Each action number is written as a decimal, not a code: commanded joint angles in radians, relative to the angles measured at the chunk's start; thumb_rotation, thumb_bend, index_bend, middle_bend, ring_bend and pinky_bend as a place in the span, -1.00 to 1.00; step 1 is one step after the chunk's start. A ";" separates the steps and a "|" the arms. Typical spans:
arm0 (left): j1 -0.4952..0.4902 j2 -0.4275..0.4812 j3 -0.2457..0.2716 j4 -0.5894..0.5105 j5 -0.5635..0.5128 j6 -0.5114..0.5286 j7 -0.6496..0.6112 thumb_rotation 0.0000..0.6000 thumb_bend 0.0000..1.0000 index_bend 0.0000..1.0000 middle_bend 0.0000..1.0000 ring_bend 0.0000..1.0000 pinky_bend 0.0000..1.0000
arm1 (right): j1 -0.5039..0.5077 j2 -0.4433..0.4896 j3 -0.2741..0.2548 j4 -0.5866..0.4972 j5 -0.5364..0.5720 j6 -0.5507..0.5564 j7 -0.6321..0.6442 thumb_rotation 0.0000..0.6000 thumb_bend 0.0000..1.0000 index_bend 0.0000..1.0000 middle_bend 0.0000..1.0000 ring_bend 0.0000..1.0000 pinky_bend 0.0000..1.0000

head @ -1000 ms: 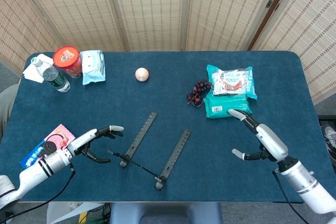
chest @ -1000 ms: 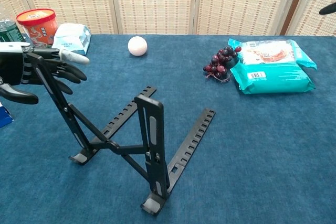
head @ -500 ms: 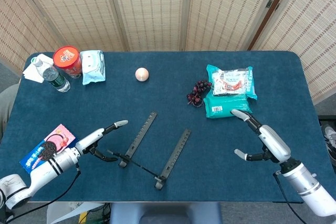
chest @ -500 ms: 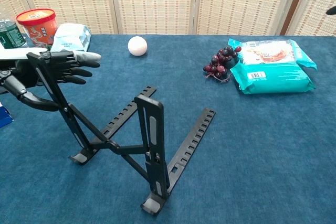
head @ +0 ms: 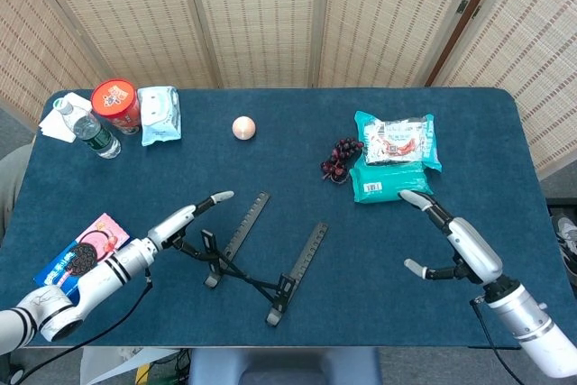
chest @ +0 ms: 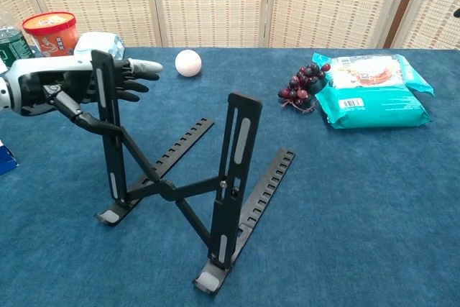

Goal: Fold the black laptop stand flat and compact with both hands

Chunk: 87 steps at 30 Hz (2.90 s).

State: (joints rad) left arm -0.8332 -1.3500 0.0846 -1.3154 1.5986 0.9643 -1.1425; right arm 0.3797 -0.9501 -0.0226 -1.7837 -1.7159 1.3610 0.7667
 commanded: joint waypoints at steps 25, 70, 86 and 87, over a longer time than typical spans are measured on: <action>0.097 0.046 -0.035 -0.026 -0.041 0.054 0.414 1.00 -0.75 -1.00 -0.94 -1.00 -1.00 | 0.025 -0.009 0.004 0.033 -0.031 -0.067 -0.188 1.00 -0.64 -1.00 -0.78 -1.00 -0.70; 0.248 0.110 -0.068 -0.087 -0.059 0.158 0.764 1.00 -0.75 -1.00 -0.88 -1.00 -1.00 | 0.348 -0.495 0.063 0.464 0.092 -0.499 -0.709 1.00 -0.72 -1.00 -0.84 -1.00 -0.71; 0.265 0.130 -0.070 -0.112 -0.043 0.163 0.771 1.00 -0.75 -1.00 -0.88 -1.00 -1.00 | 0.420 -0.647 0.074 0.634 0.124 -0.541 -0.733 1.00 -0.72 -1.00 -0.84 -1.00 -0.71; 0.266 0.131 -0.070 -0.113 -0.042 0.163 0.771 1.00 -0.75 -1.00 -0.88 -1.00 -1.00 | 0.424 -0.653 0.076 0.641 0.127 -0.544 -0.732 1.00 -0.72 -1.00 -0.84 -1.00 -0.71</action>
State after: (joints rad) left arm -0.5668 -1.2185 0.0142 -1.4282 1.5568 1.1275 -0.3718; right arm 0.7980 -1.5965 0.0505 -1.1494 -1.5935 0.8225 0.0345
